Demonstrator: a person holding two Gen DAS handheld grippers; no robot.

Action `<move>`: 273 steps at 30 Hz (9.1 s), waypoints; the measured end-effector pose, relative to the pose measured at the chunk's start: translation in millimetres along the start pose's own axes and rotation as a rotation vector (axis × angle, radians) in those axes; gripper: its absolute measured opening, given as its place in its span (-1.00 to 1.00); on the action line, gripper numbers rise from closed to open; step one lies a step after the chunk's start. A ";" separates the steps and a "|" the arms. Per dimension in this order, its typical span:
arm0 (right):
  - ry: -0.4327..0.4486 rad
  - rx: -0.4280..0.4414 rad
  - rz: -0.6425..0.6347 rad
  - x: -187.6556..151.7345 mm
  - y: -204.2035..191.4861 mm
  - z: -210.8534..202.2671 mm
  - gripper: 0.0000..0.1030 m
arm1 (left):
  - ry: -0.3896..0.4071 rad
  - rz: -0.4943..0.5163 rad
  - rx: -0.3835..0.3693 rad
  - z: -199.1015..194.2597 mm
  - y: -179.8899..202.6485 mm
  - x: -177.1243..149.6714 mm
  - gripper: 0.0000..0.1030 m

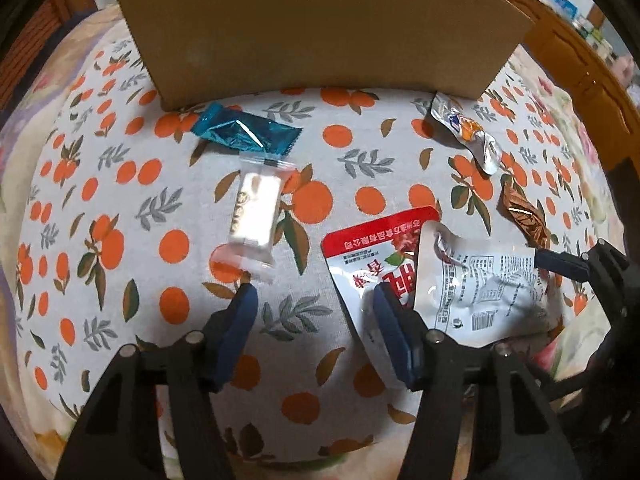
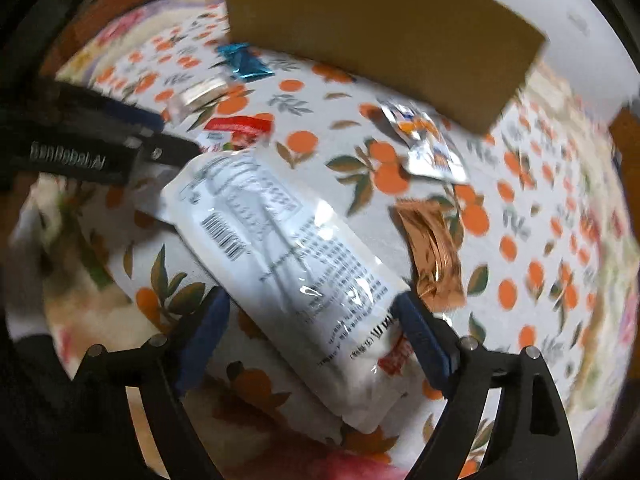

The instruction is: Organize snacks

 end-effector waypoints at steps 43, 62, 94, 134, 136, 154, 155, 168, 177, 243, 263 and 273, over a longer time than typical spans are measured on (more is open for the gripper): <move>0.153 0.127 0.237 28.4 44.6 -39.7 -0.52 | 0.005 0.200 -0.141 -1.5 61.2 2.6 -0.78; 0.198 0.157 0.291 30.4 53.1 -57.6 -0.62 | 0.086 0.201 -0.209 -40.5 73.6 14.8 -1.00; 0.303 0.199 0.275 41.9 44.4 -108.2 -0.62 | 0.242 0.155 -0.202 -111.5 58.0 42.8 -1.00; 0.368 0.049 0.069 145.8 68.8 -194.0 -0.66 | 0.405 0.076 -0.200 -194.4 19.7 135.7 -1.00; 0.384 0.045 0.065 156.2 73.0 -199.3 -0.66 | 0.416 0.077 -0.190 -197.5 15.6 147.5 -1.00; 0.386 0.009 0.046 247.1 119.8 -140.0 -0.66 | 0.404 0.041 -0.146 -132.3 -17.2 221.4 -1.00; 0.380 0.008 0.041 249.1 119.9 -133.8 -0.66 | 0.401 0.040 -0.143 -125.4 -17.6 222.3 -1.00; 0.297 -0.003 0.060 255.5 122.4 -44.0 -0.66 | 0.318 0.039 -0.156 -60.7 -16.5 219.5 -1.00; 0.282 -0.005 0.104 243.6 117.6 -19.2 -0.61 | 0.322 0.023 -0.135 -58.8 -29.4 213.8 -1.00; 0.244 0.058 0.308 65.9 123.5 -24.8 1.00 | 0.052 0.064 -0.002 -12.5 -34.0 50.5 -0.07; 0.178 0.050 0.253 73.1 134.3 8.1 0.88 | -0.029 0.118 -0.006 7.0 -17.8 45.8 -0.64; 0.102 0.001 0.158 70.7 132.8 26.4 0.85 | 0.017 0.154 -0.068 -14.7 6.1 56.7 -0.64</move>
Point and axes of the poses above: each gripper's, at about its wrist camera, not at the fingertips, and z roughly the way its jaws point, y to its right, x to its top, the point moved 8 cm from there along z, roughly the way its jaws point, and after that the axes turned 1 degree about -z, right-handed, at the moved point
